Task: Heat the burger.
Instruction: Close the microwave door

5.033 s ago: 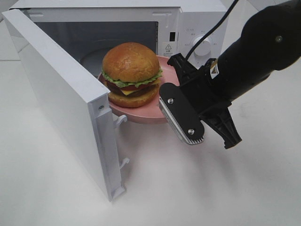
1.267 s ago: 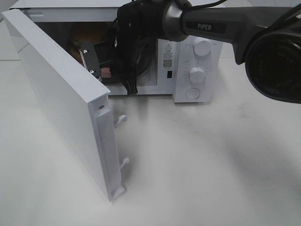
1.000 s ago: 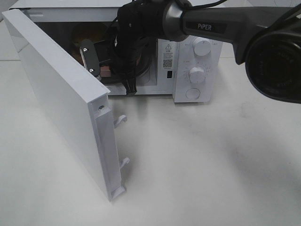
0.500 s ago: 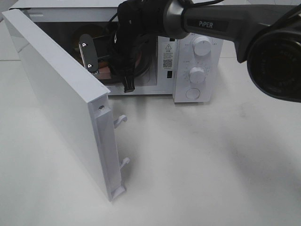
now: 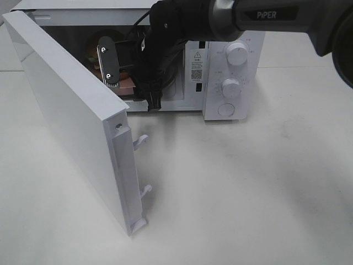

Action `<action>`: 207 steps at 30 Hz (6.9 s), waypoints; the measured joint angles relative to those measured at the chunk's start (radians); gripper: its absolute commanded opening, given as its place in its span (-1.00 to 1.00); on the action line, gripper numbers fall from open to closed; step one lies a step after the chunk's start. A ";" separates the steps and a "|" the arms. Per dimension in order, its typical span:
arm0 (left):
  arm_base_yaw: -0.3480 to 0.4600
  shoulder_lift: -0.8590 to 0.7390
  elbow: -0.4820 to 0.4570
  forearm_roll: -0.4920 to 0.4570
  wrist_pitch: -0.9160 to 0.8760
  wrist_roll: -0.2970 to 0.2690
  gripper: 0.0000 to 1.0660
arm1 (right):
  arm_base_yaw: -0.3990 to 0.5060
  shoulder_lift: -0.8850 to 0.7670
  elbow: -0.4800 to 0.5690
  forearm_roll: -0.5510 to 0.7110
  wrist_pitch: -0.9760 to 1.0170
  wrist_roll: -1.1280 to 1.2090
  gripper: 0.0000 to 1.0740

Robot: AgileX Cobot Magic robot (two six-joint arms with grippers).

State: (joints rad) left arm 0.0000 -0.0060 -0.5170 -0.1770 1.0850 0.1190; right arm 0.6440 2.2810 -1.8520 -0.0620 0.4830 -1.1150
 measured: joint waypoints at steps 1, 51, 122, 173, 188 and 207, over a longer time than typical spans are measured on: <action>0.000 0.000 0.000 0.000 0.000 0.000 0.88 | 0.000 -0.009 0.020 -0.001 -0.009 0.006 0.40; 0.000 0.000 0.000 0.000 0.000 0.000 0.88 | -0.061 -0.547 0.708 -0.001 -0.257 0.163 0.39; 0.000 0.000 0.000 0.000 0.000 0.000 0.88 | -0.352 -1.689 1.244 0.017 0.550 1.142 0.36; 0.000 0.000 0.000 0.000 0.000 0.000 0.88 | -0.591 -2.284 1.352 0.055 0.520 1.170 0.36; 0.000 0.000 0.000 0.000 0.000 0.000 0.88 | -0.591 -2.284 1.352 0.055 0.520 1.170 0.36; 0.000 0.006 0.000 0.000 0.000 0.000 0.87 | -0.591 -2.284 1.352 0.055 0.520 1.170 0.36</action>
State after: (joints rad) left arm 0.0000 0.0000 -0.5170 -0.1770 1.0850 0.1190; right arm 0.0530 -0.0030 -0.5000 -0.0070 1.0030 0.0550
